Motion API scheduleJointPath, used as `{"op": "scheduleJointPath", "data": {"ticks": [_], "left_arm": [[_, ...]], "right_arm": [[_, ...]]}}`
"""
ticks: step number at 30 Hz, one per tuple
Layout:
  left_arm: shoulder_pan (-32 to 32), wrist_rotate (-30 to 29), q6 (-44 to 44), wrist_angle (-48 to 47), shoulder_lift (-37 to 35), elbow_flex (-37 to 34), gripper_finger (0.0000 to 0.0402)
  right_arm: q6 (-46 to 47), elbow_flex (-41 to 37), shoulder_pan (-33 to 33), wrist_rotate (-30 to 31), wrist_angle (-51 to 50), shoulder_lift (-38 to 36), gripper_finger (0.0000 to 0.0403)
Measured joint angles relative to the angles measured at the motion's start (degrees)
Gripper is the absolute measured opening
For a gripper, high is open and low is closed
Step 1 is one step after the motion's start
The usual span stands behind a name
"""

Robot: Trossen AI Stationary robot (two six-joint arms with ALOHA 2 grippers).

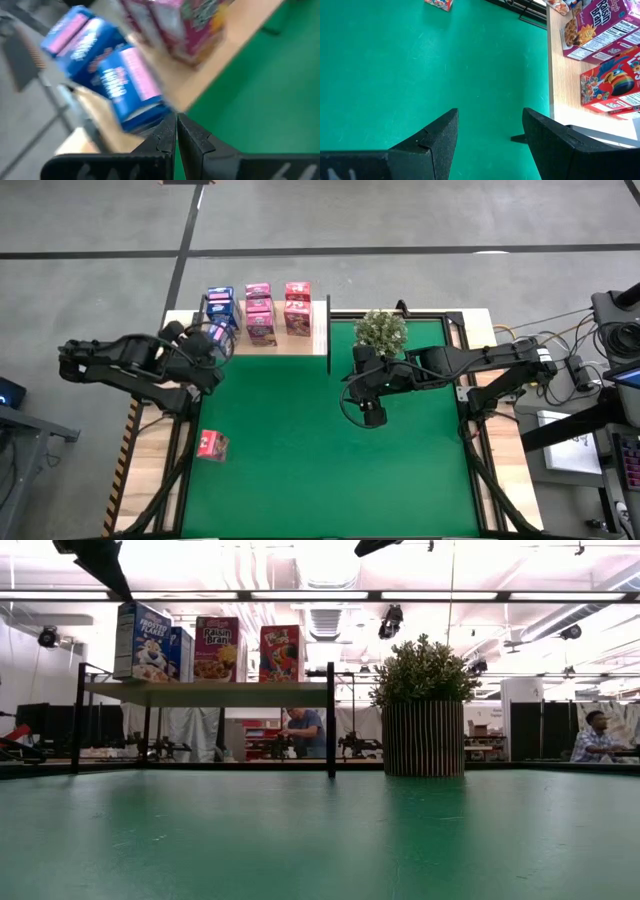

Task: Stack cereal on shelf
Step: Put the blue cereal box on the shelf

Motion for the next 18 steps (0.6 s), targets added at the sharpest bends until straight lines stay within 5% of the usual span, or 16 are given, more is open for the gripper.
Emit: {"op": "scheduleJointPath", "data": {"ticks": [6,18], "left_arm": [[-0.1,2.5,0.6,6.9,0.4,-0.7,0.0],[0.0,-5.7,-1.1,5.2,0.7,-4.1,0.0]], "right_arm": [[0.1,0.0,0.0,0.0,0.0,0.0,0.021],[-0.1,0.0,0.0,0.0,0.0,0.0,0.021]]}}
